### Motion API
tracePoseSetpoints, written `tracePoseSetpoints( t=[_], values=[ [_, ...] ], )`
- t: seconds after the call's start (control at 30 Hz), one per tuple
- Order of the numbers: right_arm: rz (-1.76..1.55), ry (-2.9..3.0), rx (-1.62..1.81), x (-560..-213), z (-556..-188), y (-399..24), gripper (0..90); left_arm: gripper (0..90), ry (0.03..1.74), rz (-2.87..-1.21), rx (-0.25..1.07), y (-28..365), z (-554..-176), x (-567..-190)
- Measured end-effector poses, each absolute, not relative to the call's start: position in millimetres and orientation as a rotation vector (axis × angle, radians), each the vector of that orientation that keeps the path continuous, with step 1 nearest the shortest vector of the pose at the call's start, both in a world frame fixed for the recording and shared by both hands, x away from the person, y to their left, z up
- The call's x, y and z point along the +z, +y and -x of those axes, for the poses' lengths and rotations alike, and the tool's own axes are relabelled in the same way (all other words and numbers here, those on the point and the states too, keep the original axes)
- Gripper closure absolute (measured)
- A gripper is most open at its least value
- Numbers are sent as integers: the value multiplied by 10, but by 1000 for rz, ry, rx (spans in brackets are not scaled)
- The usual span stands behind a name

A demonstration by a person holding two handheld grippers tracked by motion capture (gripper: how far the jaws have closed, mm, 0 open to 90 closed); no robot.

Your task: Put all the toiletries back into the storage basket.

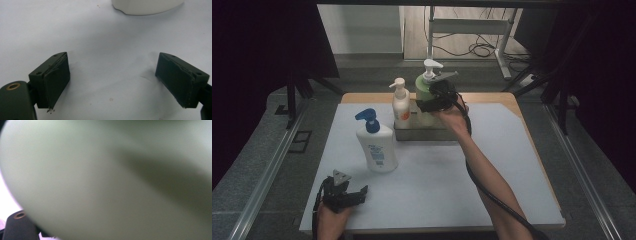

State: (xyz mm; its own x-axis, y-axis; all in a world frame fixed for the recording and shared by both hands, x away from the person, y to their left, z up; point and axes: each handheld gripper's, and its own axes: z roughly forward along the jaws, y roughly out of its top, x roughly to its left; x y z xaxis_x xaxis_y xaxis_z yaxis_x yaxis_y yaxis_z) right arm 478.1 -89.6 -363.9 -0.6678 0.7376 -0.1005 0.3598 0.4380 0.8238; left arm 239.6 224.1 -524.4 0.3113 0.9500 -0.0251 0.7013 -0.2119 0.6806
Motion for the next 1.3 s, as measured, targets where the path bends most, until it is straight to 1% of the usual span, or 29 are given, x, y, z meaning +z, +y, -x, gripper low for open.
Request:
tracePoseSetpoints(
  t=[0.47, 1.3],
  values=[
    [-959, 2279, 1095, -3856, -4862, -867, 123, 120, 1456, -1991, 542, 2242, -2397, -5243],
    [-986, 2352, 1074, -4057, -4866, -838, 124, 119, 1456, -1991, 544, 2241, -2396, -5244]
  ],
)
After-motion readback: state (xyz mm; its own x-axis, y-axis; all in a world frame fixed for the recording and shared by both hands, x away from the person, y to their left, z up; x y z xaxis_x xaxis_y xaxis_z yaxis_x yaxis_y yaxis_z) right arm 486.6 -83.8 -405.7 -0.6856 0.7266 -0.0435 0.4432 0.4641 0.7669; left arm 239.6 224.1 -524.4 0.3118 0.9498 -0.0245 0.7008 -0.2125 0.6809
